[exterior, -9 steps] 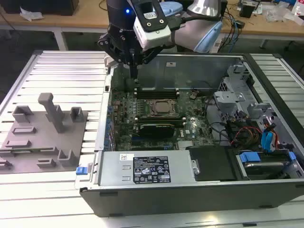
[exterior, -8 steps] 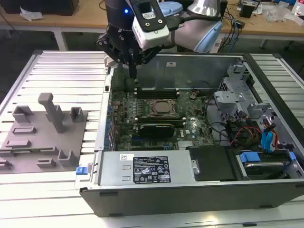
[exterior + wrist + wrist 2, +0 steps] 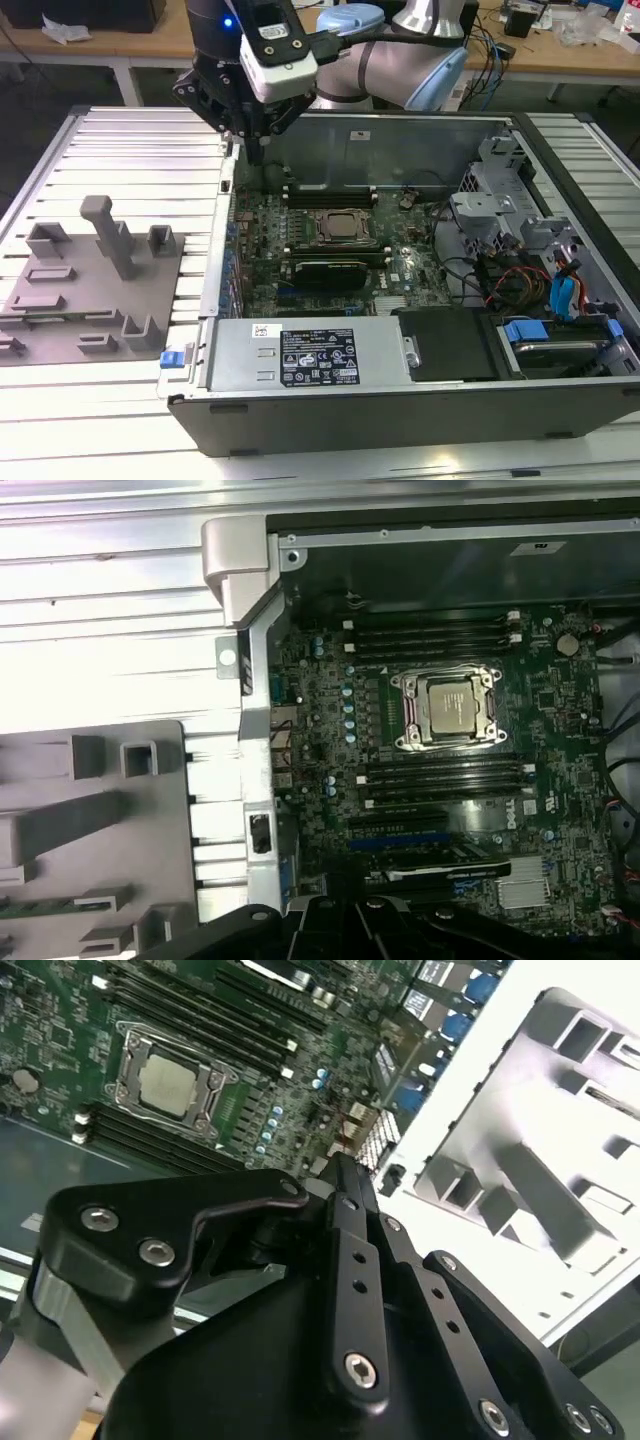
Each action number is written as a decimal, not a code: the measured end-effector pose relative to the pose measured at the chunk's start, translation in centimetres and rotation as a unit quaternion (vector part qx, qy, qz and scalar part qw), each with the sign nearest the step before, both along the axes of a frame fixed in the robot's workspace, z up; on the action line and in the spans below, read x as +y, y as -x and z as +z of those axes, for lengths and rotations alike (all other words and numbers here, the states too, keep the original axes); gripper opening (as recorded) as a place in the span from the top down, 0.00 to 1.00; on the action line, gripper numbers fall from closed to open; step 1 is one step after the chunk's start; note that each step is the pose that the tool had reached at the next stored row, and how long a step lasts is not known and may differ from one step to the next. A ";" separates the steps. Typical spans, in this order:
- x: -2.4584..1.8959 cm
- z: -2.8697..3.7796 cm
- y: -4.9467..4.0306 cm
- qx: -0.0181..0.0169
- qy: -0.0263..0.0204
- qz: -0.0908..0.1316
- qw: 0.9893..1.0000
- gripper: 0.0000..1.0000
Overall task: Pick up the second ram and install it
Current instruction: 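Reach for the second ram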
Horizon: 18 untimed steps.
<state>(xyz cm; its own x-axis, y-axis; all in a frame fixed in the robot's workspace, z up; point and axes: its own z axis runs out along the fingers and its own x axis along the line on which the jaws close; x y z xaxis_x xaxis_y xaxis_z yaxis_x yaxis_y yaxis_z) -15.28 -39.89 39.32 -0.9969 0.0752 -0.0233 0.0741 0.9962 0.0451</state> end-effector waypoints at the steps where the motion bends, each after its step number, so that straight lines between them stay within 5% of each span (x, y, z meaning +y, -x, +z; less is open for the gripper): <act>1: 0.00 0.00 0.37 0.000 0.000 0.000 1.000 0.89; 18: 0.00 -0.16 5.18 0.000 0.000 0.000 1.000 0.89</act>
<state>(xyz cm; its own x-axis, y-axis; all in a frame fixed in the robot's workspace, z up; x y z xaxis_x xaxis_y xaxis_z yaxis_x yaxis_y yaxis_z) -20.45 -39.89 39.16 -0.9969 0.0752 -0.0233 0.0741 0.9962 0.0451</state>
